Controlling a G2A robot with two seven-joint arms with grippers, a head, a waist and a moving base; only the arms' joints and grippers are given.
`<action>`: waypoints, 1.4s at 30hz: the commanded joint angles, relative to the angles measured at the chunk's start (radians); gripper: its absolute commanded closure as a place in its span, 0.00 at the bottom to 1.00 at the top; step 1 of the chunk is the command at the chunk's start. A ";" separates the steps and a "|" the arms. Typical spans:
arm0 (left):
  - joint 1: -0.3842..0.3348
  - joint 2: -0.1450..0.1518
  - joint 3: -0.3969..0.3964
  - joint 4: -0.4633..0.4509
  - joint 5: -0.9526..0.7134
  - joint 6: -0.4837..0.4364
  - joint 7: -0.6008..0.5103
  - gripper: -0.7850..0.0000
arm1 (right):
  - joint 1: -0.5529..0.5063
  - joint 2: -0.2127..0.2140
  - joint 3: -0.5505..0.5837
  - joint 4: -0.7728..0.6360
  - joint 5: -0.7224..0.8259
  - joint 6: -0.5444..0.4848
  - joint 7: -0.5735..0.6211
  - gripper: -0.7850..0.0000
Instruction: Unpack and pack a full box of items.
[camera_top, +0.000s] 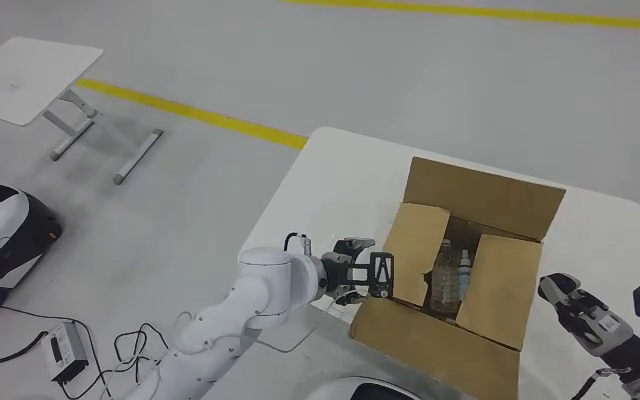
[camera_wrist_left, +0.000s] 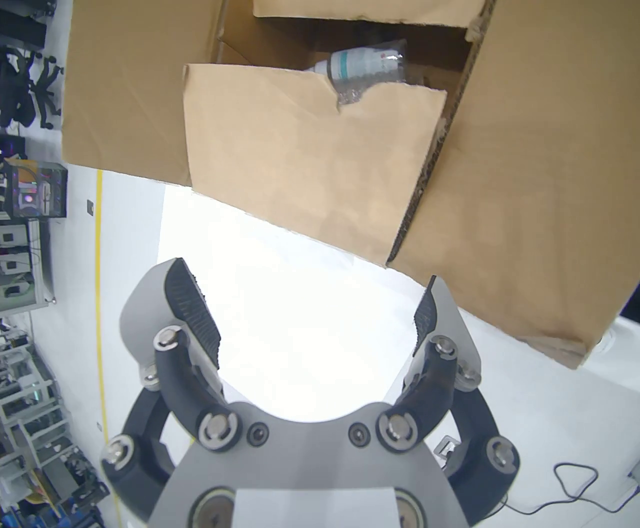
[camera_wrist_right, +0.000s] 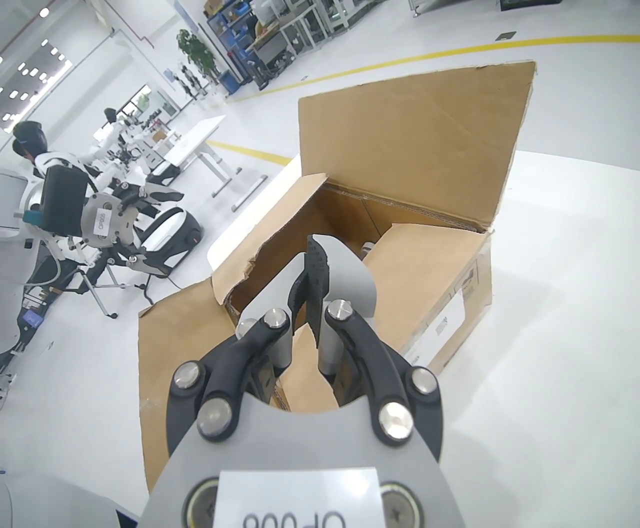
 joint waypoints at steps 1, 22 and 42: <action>0.011 0.002 -0.003 -0.005 0.021 -0.011 0.020 0.00 | 0.002 0.001 -0.001 0.001 0.003 -0.001 0.000 1.00; 0.063 0.048 0.082 -0.017 0.248 -0.093 0.151 0.00 | 0.013 0.008 0.002 0.026 0.023 -0.013 0.005 1.00; 0.100 0.148 0.060 -0.058 0.451 -0.093 0.328 0.00 | 0.004 0.014 0.015 0.022 0.042 -0.016 0.002 1.00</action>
